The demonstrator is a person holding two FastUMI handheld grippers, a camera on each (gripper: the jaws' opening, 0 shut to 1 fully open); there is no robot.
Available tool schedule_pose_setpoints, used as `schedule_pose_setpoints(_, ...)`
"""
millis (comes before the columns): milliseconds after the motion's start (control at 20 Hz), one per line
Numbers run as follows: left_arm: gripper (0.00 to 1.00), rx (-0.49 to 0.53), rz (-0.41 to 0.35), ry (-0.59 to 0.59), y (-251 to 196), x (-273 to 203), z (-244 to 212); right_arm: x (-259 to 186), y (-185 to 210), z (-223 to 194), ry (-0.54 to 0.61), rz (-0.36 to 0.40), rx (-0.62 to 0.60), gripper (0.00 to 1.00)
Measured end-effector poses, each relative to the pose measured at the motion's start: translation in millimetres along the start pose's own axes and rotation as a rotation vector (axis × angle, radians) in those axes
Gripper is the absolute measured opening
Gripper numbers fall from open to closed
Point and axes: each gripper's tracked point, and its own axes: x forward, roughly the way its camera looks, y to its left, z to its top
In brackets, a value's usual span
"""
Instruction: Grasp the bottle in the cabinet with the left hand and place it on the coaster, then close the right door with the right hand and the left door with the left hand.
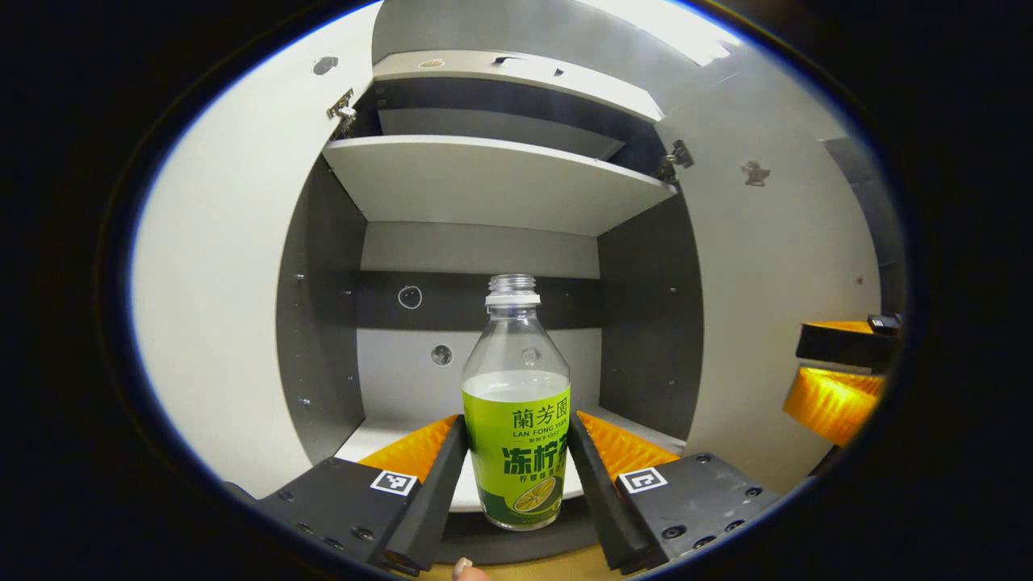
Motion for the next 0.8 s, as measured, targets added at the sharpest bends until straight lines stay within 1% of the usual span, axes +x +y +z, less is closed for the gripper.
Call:
schedule_pose_setpoints(200,0.76,-0.035,-0.039,0.021,-22.5,-59.8,-24.0,-31.7,-9.2,4.9,0.009,-0.066,-0.054,0.98)
schedule_pose_setpoints(300,0.76,-0.055,-0.064,0.043,-31.4,-90.3,-43.6,-49.8,-20.7,4.8,0.015,-0.127,-0.072,0.98)
schedule_pose_setpoints(450,0.76,-0.075,-0.094,0.068,-46.2,-132.2,-75.1,-73.7,-26.5,-3.9,0.042,-0.171,-0.089,0.98)
schedule_pose_setpoints(600,0.76,-0.055,-0.12,0.087,-62.1,-166.2,-113.3,-93.1,-30.7,-24.1,0.077,-0.216,-0.095,0.98)
schedule_pose_setpoints(700,0.76,-0.041,-0.149,0.086,-76.1,-183.4,-138.4,-101.5,-29.7,-44.3,0.099,-0.227,-0.095,0.97)
schedule_pose_setpoints(800,0.77,-0.031,-0.186,0.095,-93.3,-194.8,-169.4,-106.8,-36.9,-67.3,0.116,-0.267,-0.098,0.98)
